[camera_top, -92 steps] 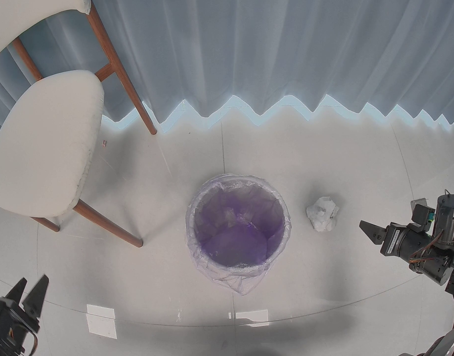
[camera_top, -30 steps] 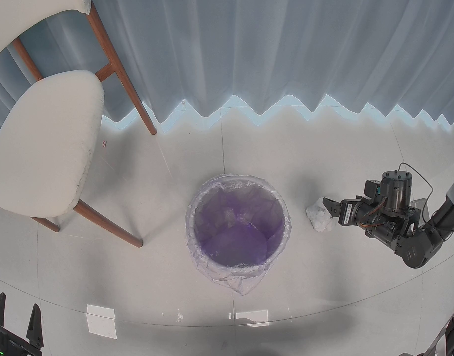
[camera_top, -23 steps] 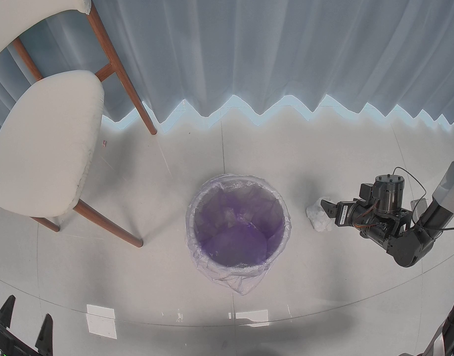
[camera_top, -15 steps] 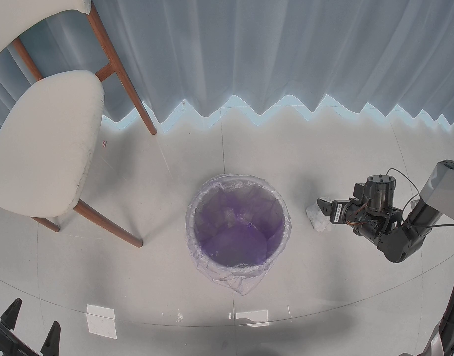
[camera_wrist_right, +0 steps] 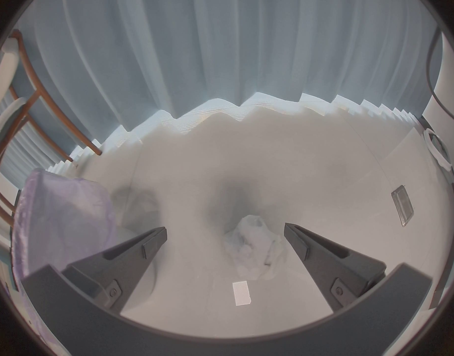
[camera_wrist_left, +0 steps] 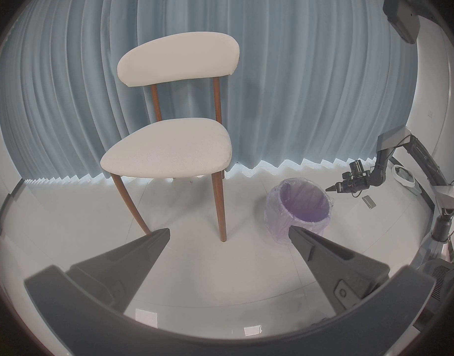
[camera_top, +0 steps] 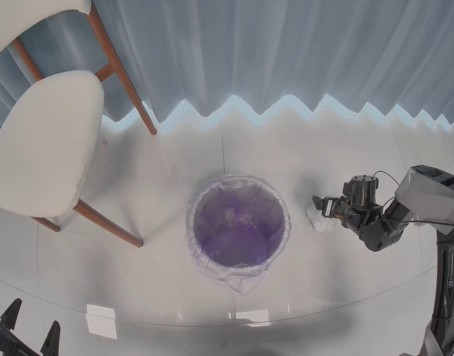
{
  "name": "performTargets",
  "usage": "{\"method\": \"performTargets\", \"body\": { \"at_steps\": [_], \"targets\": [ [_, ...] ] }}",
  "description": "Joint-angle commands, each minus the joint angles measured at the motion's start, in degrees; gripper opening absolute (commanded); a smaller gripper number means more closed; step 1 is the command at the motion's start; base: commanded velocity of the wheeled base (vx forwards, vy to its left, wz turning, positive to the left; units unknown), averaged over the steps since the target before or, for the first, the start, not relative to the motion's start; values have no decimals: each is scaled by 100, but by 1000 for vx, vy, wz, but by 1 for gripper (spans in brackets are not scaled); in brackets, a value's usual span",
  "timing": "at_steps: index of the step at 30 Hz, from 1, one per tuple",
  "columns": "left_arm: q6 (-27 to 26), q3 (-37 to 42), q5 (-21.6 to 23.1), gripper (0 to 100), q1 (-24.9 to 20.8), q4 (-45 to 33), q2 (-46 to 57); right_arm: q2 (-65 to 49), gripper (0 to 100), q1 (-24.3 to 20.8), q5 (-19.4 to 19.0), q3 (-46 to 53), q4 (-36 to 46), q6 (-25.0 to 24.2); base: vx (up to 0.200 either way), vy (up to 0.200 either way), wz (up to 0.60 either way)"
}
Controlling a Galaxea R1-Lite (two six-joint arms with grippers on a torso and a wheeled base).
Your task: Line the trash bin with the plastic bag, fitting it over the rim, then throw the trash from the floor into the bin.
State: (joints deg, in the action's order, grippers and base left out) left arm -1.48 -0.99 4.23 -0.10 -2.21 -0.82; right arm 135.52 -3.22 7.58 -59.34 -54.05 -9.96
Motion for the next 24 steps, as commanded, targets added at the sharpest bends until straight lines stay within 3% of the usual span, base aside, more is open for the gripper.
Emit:
{"method": "performTargets", "body": {
  "at_steps": [1,24],
  "targets": [
    [-2,99,-1,100,1,1,82,484,100,348,15,-622,343,3,0,0,0],
    [-11,99,-1,100,1,1,82,1644,100,445,15,-1607,404,-15,0,0,0]
  ]
}}
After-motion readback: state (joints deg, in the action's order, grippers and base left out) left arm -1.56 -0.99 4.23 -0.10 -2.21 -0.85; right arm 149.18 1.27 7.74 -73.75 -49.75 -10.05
